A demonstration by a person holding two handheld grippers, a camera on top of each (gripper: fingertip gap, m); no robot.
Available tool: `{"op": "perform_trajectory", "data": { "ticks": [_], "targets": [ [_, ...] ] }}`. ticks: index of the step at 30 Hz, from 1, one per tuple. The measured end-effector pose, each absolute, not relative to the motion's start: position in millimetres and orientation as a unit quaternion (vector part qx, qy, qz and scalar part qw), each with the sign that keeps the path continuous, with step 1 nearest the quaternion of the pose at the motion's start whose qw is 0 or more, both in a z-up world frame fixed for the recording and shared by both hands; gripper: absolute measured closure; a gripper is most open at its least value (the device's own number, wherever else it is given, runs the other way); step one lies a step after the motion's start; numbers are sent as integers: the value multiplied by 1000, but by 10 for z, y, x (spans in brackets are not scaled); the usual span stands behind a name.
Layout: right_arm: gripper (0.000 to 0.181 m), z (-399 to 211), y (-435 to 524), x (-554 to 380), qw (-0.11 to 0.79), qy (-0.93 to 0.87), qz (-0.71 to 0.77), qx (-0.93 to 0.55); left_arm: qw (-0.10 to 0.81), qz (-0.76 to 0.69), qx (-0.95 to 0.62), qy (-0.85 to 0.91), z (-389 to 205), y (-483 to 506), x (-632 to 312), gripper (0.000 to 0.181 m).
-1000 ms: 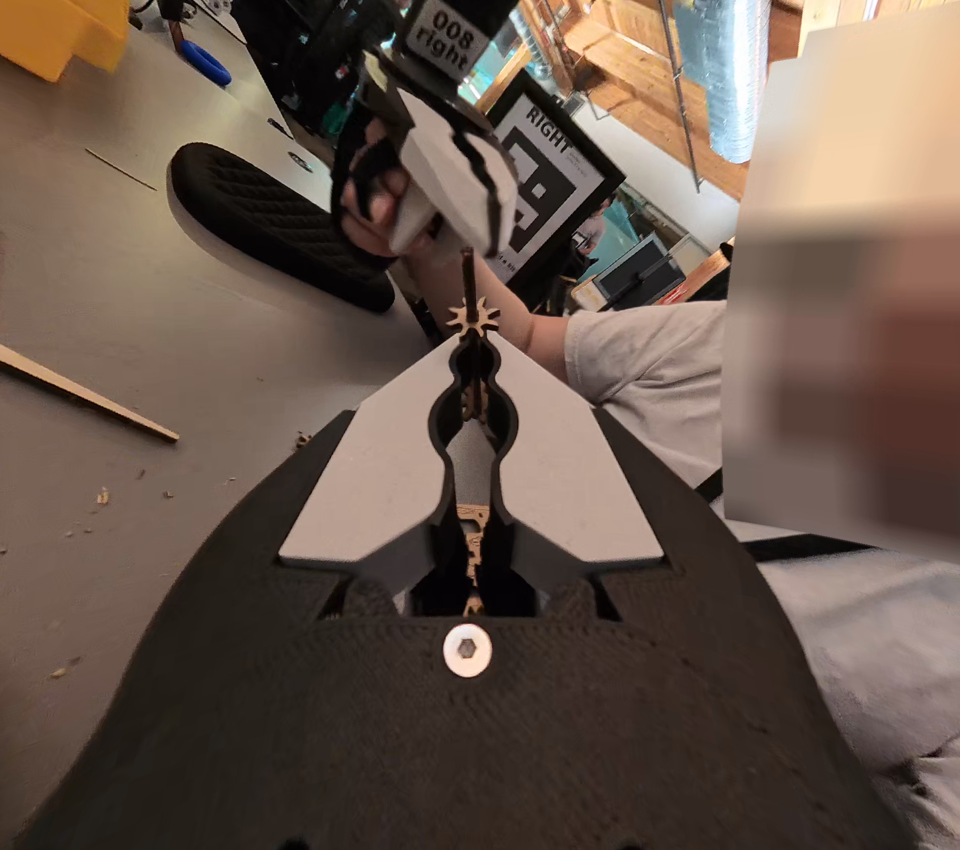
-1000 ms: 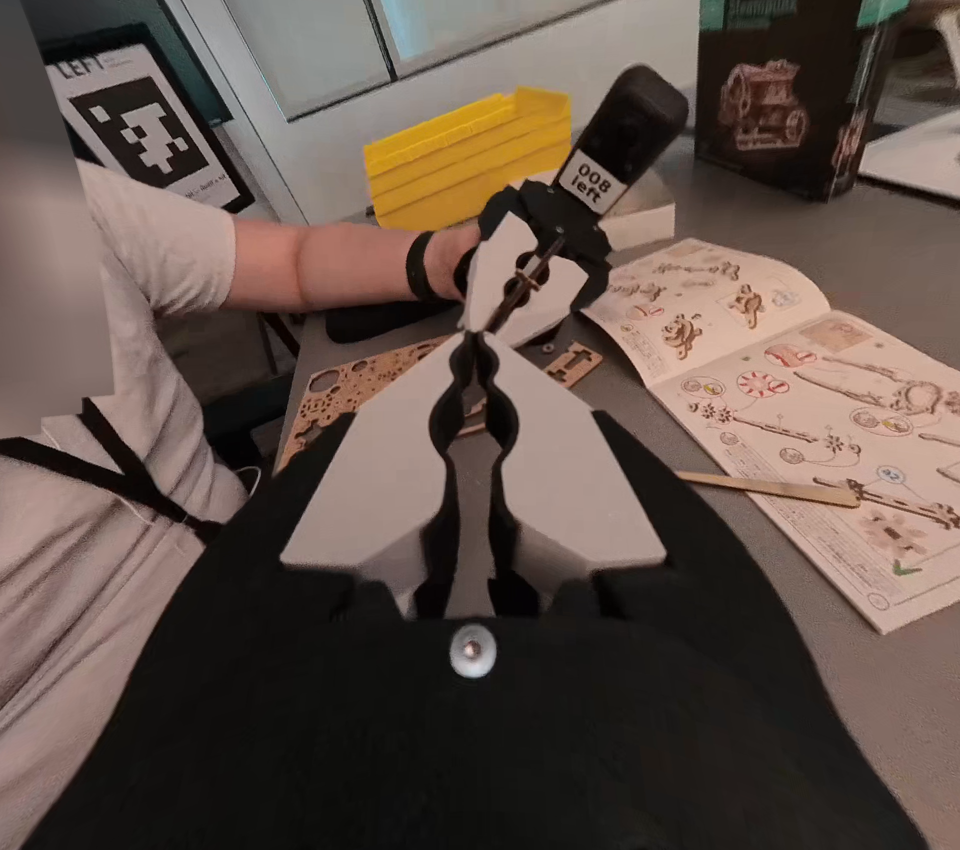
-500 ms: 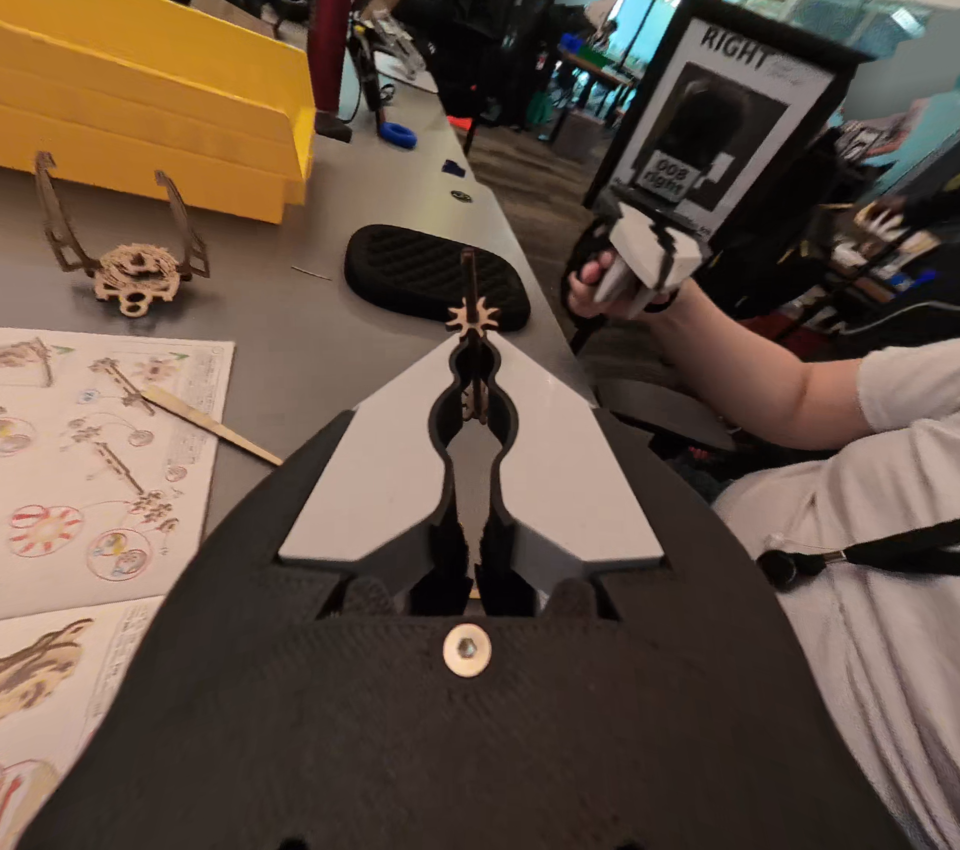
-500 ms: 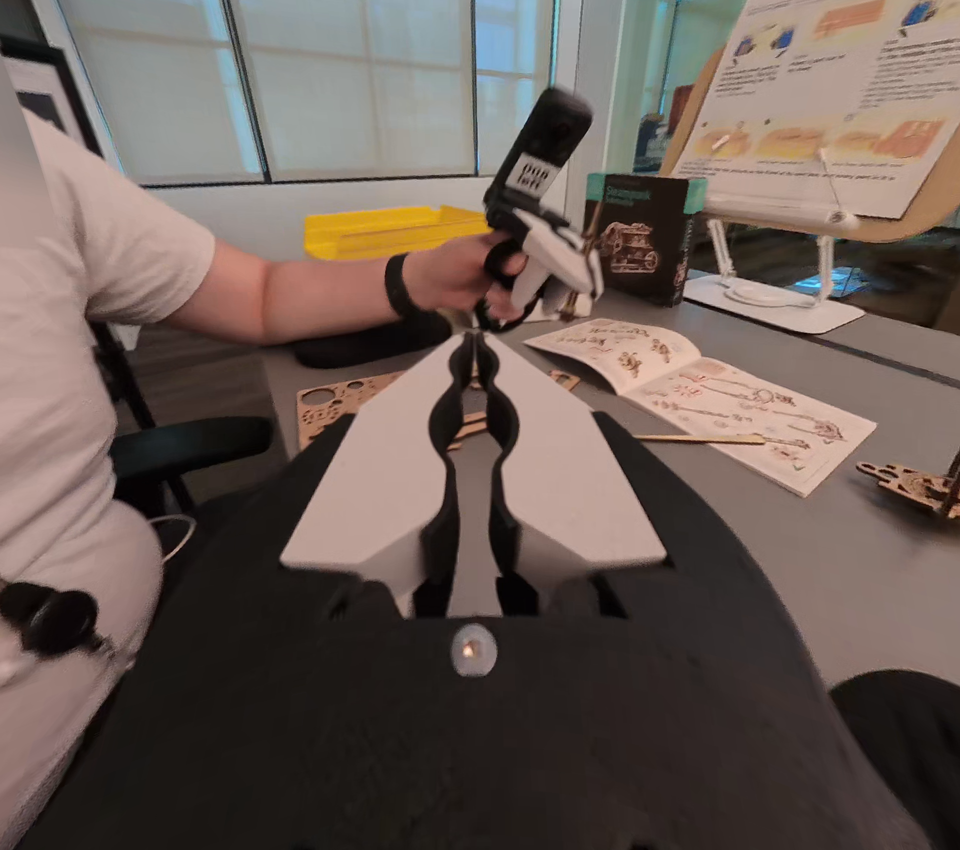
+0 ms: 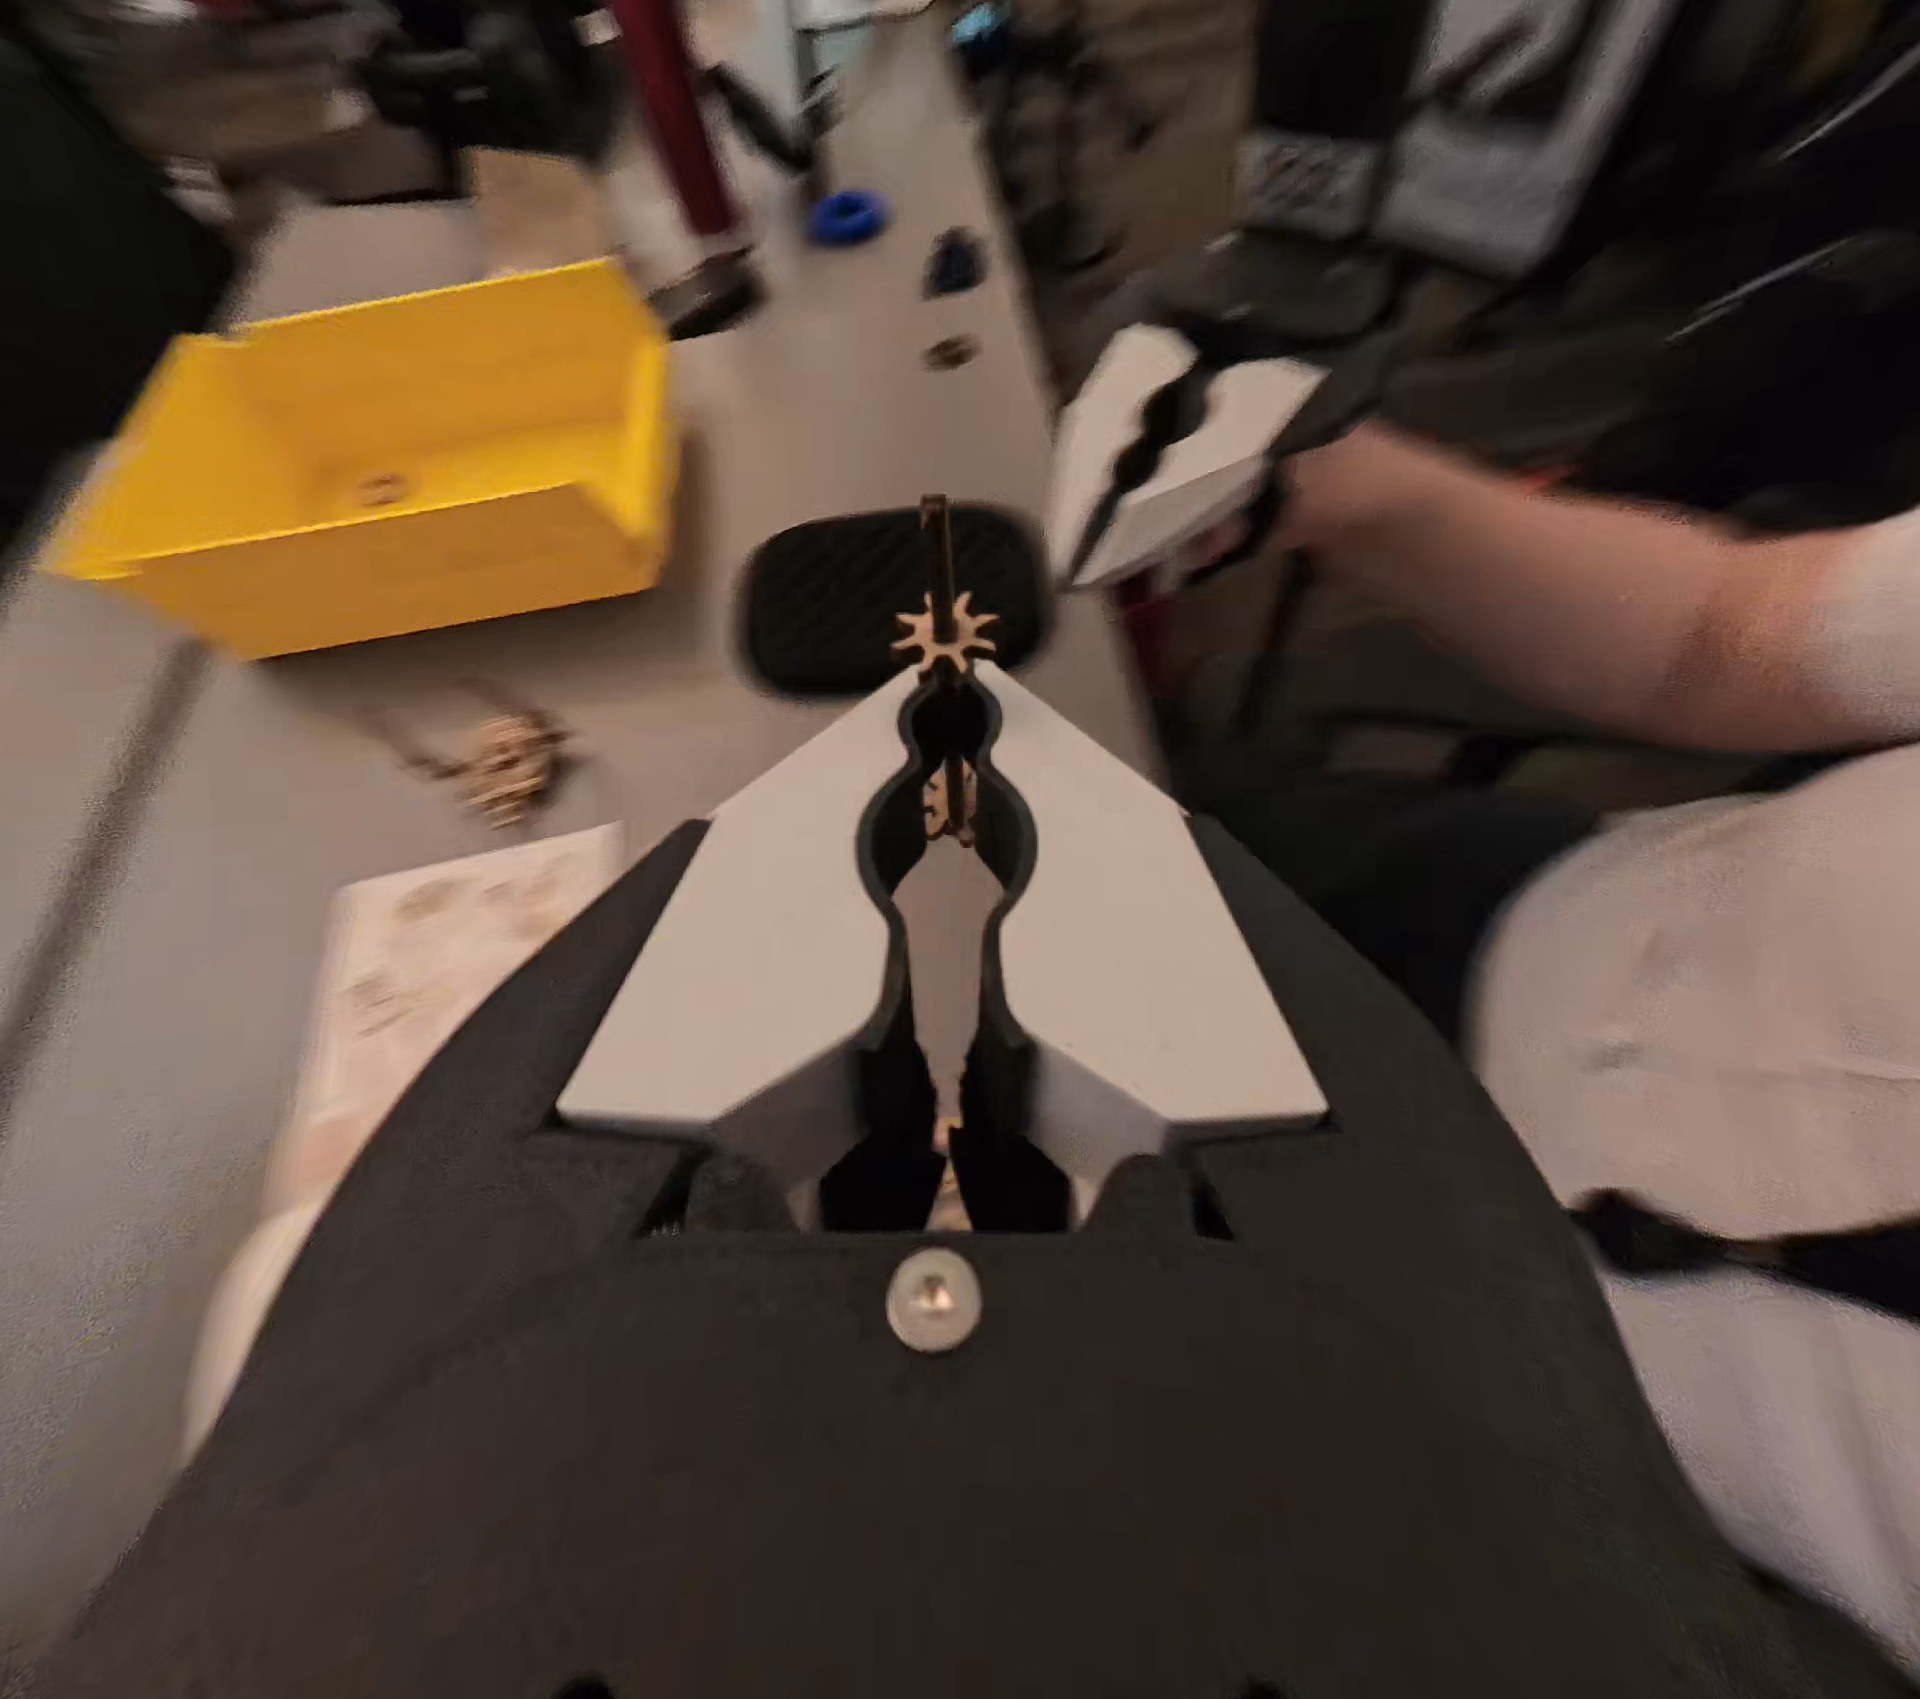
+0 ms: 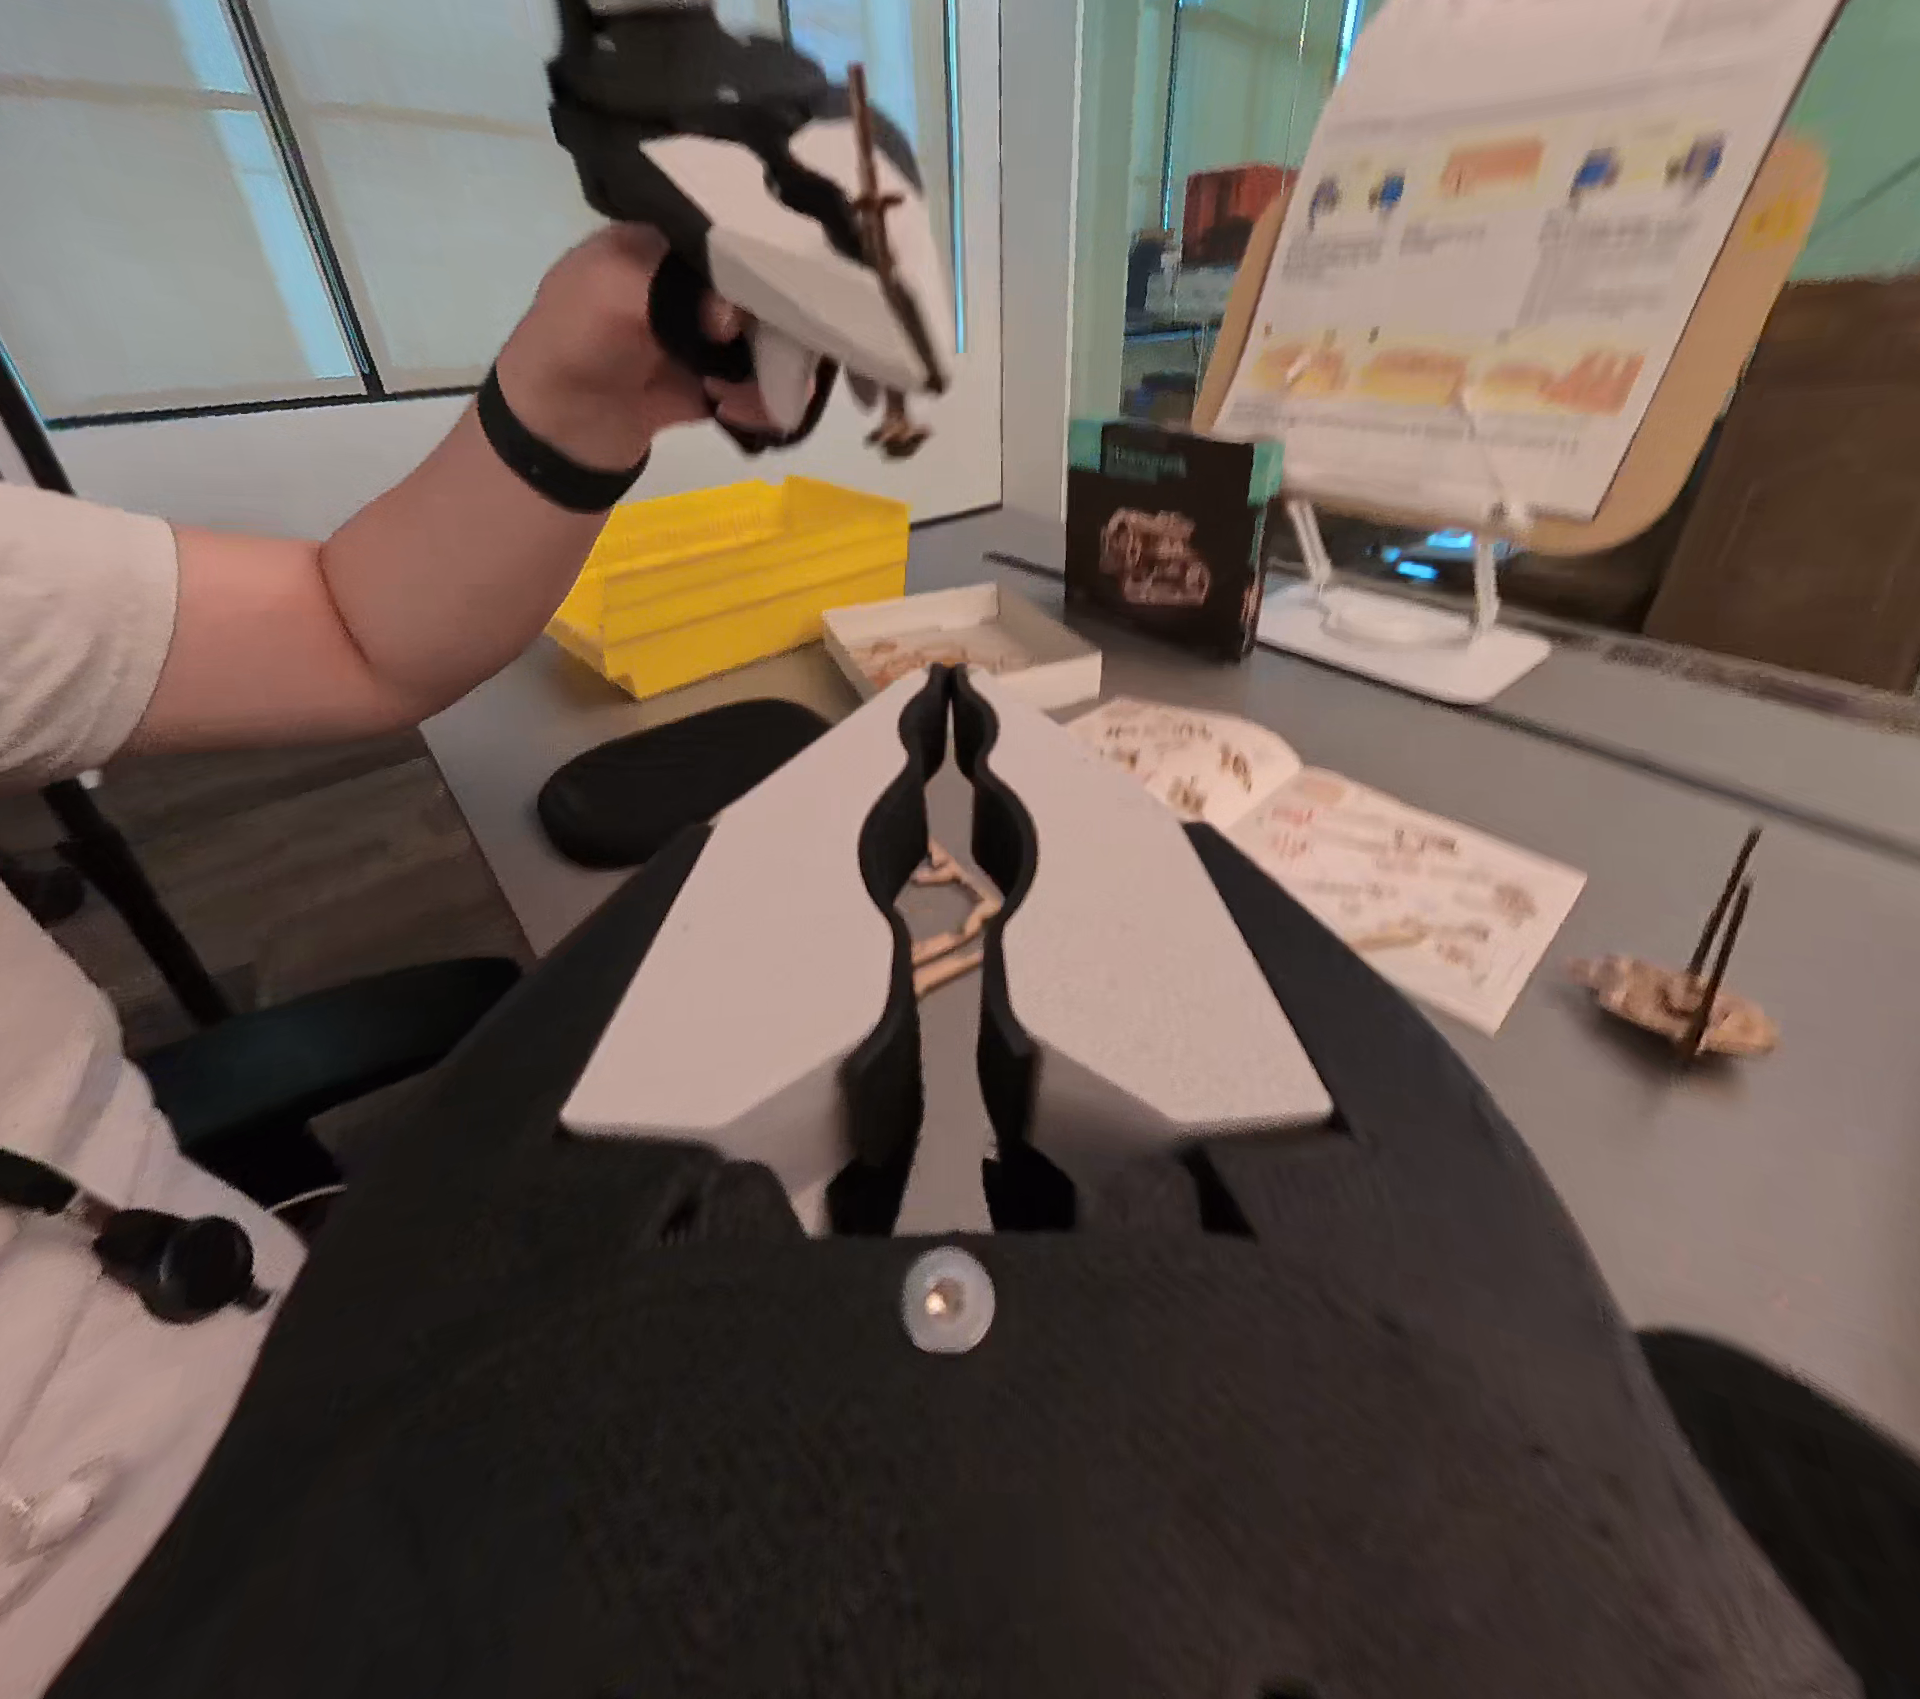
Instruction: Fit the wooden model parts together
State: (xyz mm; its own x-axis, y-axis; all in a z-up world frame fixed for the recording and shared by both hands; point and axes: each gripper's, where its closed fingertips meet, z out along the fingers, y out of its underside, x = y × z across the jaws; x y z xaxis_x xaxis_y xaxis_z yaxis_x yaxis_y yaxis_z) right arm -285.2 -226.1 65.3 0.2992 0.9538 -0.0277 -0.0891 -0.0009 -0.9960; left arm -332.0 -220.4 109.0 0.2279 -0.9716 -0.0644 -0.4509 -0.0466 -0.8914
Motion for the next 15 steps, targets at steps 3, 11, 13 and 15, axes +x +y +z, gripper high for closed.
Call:
{"op": "perform_trajectory", "data": {
  "ticks": [3,11,13,15],
  "targets": [
    [172,1059,-2328,-2908,591,-428,433,-530,384,-411,-649,512,1377,-2447,-3292,181],
    [152,2047,-2850,-3308,601,-545,416,-411,322,-515,-641,469,1801,-2913,-3323,181],
    [154,2246,-3008,-3396,585,-558,448,-382,315,-524,-636,470,1860,-3046,-3307,181],
    [155,2320,-3077,-3475,582,-582,439,-361,313,-527,-634,472,1905,-3149,-3294,181]
  ]
}}
